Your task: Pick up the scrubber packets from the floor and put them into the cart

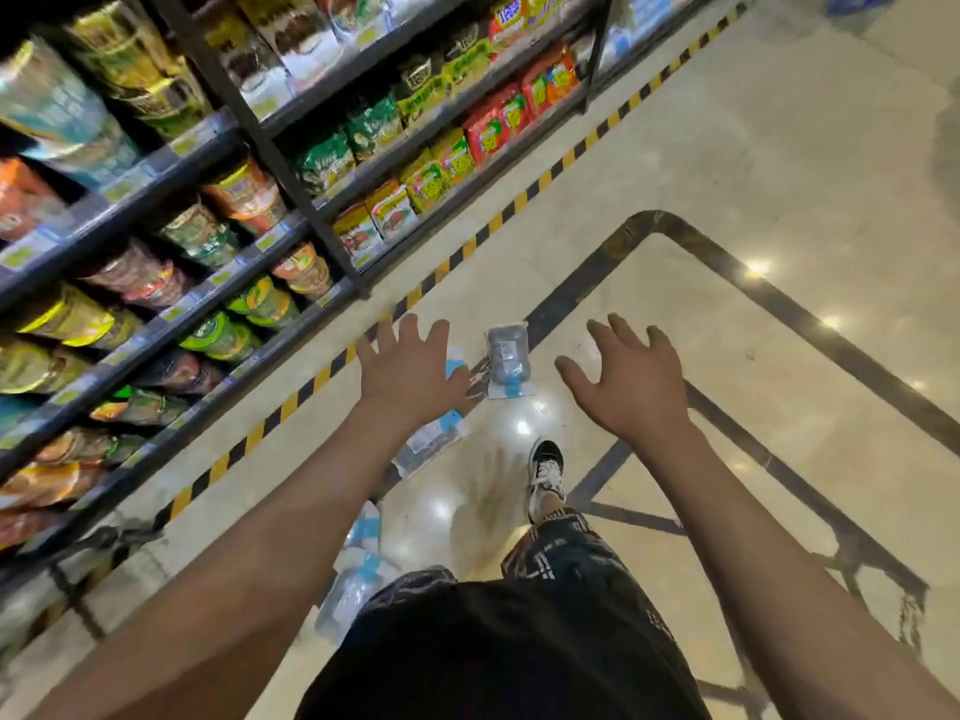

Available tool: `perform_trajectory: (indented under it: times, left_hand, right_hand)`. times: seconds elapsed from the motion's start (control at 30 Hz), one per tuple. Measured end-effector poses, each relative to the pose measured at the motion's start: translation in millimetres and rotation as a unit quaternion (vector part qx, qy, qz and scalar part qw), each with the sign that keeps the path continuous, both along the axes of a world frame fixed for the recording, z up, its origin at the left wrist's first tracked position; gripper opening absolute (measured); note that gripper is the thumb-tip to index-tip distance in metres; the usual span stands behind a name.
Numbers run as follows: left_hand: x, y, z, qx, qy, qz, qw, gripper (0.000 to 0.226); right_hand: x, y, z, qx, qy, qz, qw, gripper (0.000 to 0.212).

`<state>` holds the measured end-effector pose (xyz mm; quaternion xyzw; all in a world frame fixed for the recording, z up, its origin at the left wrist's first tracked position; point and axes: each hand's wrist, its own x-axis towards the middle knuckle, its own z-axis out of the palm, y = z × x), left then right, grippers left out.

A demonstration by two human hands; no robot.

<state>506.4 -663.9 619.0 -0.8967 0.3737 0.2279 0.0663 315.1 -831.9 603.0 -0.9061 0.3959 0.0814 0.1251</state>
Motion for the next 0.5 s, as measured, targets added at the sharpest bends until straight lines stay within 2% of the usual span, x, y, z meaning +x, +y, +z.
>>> perform_trajectory:
  times: [0.23,0.4,0.5]
  left_hand:
    - [47,-92,-40,0.021,0.001,0.080,0.997,0.062]
    - [77,-130,-106,0.068,0.010,0.120,0.990,0.066]
    - [93,-142,-165,0.073,0.029,0.141,0.987,0.065]
  right_hand:
    - [66,-113,-47,0.034,0.035,0.109,0.993,0.074]
    - [111,-153,-120,0.085,0.058,0.149,0.983,0.078]
    - [125,-158,-183,0.123,0.099,0.213,0.964,0.076]
